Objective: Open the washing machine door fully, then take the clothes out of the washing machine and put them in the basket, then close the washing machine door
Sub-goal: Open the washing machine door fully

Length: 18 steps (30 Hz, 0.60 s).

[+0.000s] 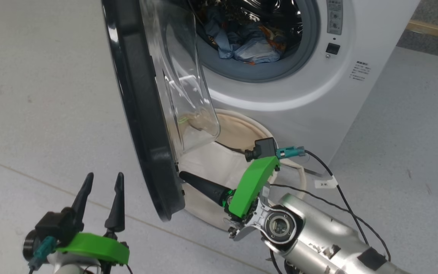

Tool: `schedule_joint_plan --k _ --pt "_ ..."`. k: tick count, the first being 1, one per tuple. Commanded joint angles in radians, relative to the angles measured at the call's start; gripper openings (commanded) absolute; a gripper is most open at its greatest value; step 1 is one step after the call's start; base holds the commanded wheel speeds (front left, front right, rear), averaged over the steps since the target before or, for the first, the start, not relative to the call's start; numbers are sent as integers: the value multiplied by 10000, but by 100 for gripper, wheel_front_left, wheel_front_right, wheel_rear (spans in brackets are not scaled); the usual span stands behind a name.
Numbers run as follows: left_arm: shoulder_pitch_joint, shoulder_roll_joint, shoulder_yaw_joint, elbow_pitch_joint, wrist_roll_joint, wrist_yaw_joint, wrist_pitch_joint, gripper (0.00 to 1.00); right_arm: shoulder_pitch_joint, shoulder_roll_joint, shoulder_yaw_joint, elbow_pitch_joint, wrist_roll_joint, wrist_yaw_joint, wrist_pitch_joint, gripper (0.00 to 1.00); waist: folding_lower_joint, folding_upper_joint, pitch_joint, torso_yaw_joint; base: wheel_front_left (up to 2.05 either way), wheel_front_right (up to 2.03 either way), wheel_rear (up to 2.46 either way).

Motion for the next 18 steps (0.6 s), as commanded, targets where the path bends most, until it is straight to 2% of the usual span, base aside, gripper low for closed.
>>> schedule_joint_plan --k 1,2,3,9,15,18 --pt "-338 272 427 -289 -91 -48 -120 100 -294 241 105 -230 38 4 -377 0 0 0 -22 -42 0 0 0" --pt "-352 287 469 -262 -135 -49 -120 100 -327 241 226 -227 27 4 -444 42 0 0 -54 -72 0 0 0" --pt "-379 389 543 -186 -181 -51 -120 100 -440 241 322 -191 -173 4 -706 100 0 0 -92 -159 0 0 0" --pt "-458 760 748 14 -177 -53 -120 100 -631 78 321 -6 -1275 4 -1942 100 0 0 -257 -478 0 0 0" --pt "-425 1269 1201 149 -419 -57 -120 100 -431 -727 19 137 -2240 4 -3945 100 0 0 -476 -994 0 0 0" --pt "-376 1581 1410 162 -498 -58 -120 100 -238 -1095 -287 284 -2944 4 -4393 100 0 0 -563 -1232 0 0 0"
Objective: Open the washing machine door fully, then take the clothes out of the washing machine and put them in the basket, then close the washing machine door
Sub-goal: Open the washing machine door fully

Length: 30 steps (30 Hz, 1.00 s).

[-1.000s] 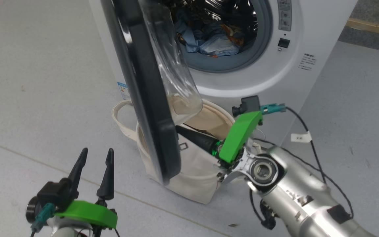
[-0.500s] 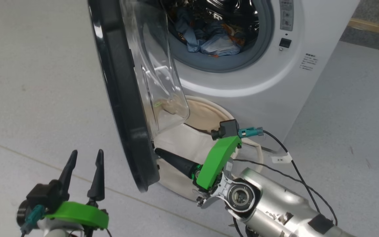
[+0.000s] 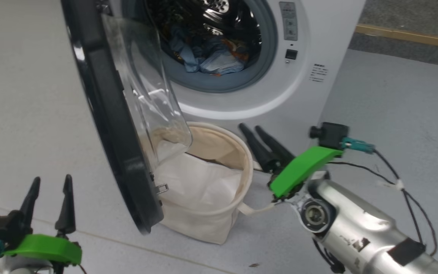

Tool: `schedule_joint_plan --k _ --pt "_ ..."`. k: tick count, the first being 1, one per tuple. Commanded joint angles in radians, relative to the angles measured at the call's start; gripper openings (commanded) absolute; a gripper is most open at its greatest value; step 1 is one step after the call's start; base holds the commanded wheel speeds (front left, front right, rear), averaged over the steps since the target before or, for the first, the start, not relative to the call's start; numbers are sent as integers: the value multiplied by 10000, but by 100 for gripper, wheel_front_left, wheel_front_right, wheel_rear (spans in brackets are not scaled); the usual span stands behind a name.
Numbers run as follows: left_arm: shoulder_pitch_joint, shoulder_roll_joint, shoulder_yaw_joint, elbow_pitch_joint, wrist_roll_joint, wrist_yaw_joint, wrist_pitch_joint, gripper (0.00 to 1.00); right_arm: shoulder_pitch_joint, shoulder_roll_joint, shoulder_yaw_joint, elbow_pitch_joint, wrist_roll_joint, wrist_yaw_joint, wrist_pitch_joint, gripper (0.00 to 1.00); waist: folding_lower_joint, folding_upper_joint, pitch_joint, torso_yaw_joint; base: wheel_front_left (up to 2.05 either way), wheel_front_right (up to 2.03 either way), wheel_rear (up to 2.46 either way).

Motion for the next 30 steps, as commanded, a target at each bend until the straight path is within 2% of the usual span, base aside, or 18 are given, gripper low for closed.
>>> schedule_joint_plan --k 1,3,7,12,16,21,30 --pt "-332 393 399 -259 -50 -56 -120 100 124 62 -254 -252 -188 4 -157 100 0 0 -93 -165 0 0 0" --pt "-278 549 463 -289 -101 -57 -120 100 324 -143 -1015 -294 -1062 4 -184 100 0 0 -102 -330 0 0 0" --pt "-200 775 530 -363 -210 -59 -102 100 1315 -160 -3201 -757 -3562 4 -191 100 0 0 -142 -595 0 0 0" --pt "-108 984 666 -467 -389 -59 -74 100 3102 273 -5845 -1638 -6649 4 -193 100 0 0 -193 -819 0 0 0" --pt "-59 1114 738 -530 -473 -52 -48 100 4297 727 -7312 -2520 -8444 4 -193 100 0 0 -144 -965 0 0 0" --pt "-19 1179 670 -572 -586 -54 -24 100 5237 1049 -8330 -3174 -9748 4 -194 100 0 0 -154 -1103 0 0 0" --pt "154 1132 535 -445 -843 -57 -34 100 5619 1288 -8960 -3020 -10307 4 -194 100 0 0 -379 -1125 0 0 0"
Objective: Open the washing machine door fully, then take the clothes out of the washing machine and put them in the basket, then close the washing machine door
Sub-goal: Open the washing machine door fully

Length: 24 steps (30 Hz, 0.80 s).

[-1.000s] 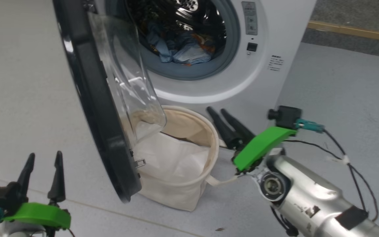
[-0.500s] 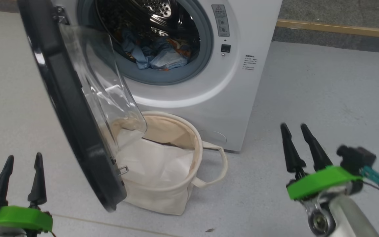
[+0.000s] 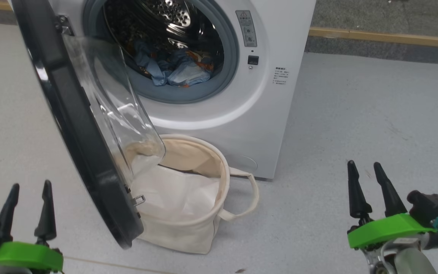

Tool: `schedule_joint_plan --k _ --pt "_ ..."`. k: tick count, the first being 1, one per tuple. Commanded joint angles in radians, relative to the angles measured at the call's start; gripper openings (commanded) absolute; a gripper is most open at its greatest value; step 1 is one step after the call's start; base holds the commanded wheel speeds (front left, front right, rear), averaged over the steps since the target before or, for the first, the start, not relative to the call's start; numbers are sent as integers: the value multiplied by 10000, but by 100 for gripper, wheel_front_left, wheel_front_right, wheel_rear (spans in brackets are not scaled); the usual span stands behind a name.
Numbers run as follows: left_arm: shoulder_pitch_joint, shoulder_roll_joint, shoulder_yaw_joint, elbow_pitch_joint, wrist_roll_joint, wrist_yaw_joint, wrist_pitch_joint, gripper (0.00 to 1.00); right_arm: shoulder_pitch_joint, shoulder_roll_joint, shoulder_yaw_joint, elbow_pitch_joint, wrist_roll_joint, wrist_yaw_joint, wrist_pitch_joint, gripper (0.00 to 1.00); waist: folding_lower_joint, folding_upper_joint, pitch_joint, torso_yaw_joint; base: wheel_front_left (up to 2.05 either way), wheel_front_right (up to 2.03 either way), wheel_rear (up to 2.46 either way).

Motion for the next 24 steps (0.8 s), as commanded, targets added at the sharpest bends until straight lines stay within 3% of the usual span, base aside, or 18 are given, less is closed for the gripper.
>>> schedule_joint_plan --k 1,24 --pt "-160 390 287 -252 -57 -50 -43 100 -177 21 84 -184 -177 4 -121 100 0 0 -52 24 0 0 0" --pt "-55 525 -227 109 -574 -56 85 100 -568 108 -45 466 -402 4 -122 100 0 0 -105 -34 0 0 0"
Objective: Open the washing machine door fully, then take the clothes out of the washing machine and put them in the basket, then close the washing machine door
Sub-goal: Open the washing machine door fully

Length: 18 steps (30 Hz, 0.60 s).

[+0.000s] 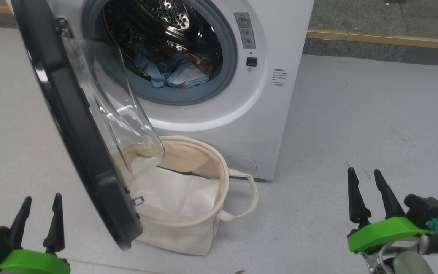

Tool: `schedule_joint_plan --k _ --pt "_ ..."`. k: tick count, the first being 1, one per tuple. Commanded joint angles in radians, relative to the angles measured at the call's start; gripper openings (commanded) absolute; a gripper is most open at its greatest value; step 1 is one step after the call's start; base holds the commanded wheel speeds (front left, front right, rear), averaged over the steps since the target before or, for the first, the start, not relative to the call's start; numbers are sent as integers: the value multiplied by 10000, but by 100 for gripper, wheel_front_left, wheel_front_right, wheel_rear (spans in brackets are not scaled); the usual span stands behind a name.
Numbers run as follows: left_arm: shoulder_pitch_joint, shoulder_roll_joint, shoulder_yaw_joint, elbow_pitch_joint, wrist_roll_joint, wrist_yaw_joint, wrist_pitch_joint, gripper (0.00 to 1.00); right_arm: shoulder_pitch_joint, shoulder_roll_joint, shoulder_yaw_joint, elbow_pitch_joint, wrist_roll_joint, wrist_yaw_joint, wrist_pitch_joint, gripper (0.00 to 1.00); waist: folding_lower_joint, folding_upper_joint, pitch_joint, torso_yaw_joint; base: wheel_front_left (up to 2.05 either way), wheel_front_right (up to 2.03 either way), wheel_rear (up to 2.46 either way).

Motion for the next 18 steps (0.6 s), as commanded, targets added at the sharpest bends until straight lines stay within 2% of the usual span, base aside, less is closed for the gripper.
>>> schedule_joint_plan --k 1,3,4,5,6,7,13,16,18 --pt "-321 411 312 -222 -59 -56 -5 100 -482 60 192 -252 -45 4 -122 100 0 0 -10 10 0 0 0" --pt "-329 418 270 -183 -91 -56 1 100 -504 64 191 -204 -28 4 -122 100 0 0 -11 23 0 0 0" --pt "-337 421 258 -165 -107 -56 0 94 -516 65 189 -183 -26 4 -122 100 0 0 -11 30 0 0 0" --pt "-347 420 249 -149 -139 -56 -1 40 -525 66 187 -164 -26 4 -122 100 0 0 -12 40 0 0 0" --pt "-356 413 253 -137 -198 -56 2 5 -531 67 178 -145 -26 4 -122 100 0 0 -11 50 0 0 0" --pt "-364 402 269 -111 -283 -56 27 0 -537 68 163 -124 -29 4 -122 100 0 0 -13 59 0 0 0" --pt "-560 463 679 -206 -1021 -57 239 0 -671 71 180 17 -68 4 -122 100 0 0 -34 97 0 0 0" --pt "-809 534 989 -758 -1428 16 472 0 -736 22 172 89 -68 4 -122 100 0 0 -88 205 0 0 0" --pt "-983 579 1139 -1374 -1581 214 733 0 -750 -12 144 123 -66 4 -122 100 0 0 -135 300 0 0 0"
